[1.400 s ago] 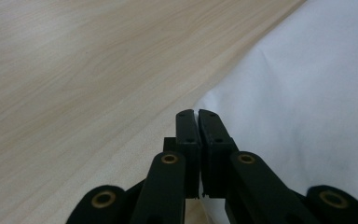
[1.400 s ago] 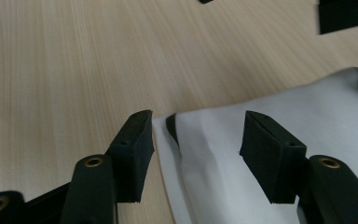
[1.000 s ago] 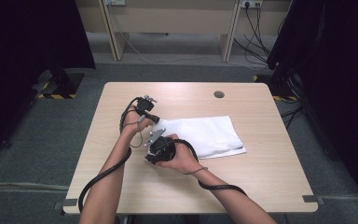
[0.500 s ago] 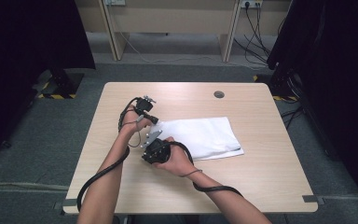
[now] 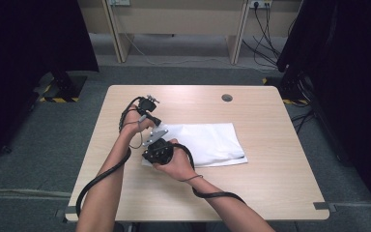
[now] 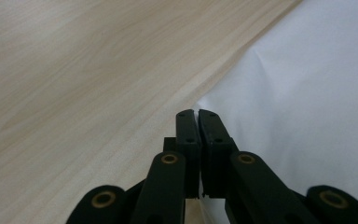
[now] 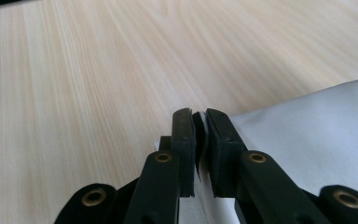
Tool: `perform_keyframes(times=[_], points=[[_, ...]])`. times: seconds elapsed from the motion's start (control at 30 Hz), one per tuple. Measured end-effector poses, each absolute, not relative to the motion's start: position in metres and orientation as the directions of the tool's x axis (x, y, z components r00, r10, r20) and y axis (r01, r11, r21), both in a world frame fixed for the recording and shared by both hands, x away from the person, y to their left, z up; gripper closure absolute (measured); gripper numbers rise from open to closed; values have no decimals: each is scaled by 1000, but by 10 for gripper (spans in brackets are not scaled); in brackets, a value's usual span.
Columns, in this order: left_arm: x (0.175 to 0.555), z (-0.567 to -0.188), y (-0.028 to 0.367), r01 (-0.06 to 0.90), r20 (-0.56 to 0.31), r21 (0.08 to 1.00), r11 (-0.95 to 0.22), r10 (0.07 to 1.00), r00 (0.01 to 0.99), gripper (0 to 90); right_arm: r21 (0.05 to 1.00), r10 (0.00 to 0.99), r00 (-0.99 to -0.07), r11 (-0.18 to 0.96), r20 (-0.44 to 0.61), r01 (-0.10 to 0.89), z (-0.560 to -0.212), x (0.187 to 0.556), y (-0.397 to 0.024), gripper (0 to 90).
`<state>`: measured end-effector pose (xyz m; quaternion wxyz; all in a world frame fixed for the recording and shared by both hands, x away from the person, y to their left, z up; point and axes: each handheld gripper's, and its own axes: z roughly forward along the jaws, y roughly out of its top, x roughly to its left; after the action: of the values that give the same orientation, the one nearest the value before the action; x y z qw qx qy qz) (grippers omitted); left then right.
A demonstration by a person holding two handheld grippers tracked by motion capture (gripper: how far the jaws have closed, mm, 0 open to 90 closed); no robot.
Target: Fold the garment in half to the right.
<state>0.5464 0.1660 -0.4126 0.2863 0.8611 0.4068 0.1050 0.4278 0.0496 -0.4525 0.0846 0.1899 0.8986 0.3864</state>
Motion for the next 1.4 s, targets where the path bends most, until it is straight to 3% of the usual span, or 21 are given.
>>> perform_keyframes(times=[0.57, 1.4], points=[[548, -380, 166, 633, -9, 562, -533, 761, 649, 868, 805, 425, -905, 533, 13, 262, -414, 429, 45, 838], [546, -352, 168, 624, 37, 555, -551, 765, 643, 868, 850, 433, -901, 467, 20, 243, -382, 429, 44, 840]])
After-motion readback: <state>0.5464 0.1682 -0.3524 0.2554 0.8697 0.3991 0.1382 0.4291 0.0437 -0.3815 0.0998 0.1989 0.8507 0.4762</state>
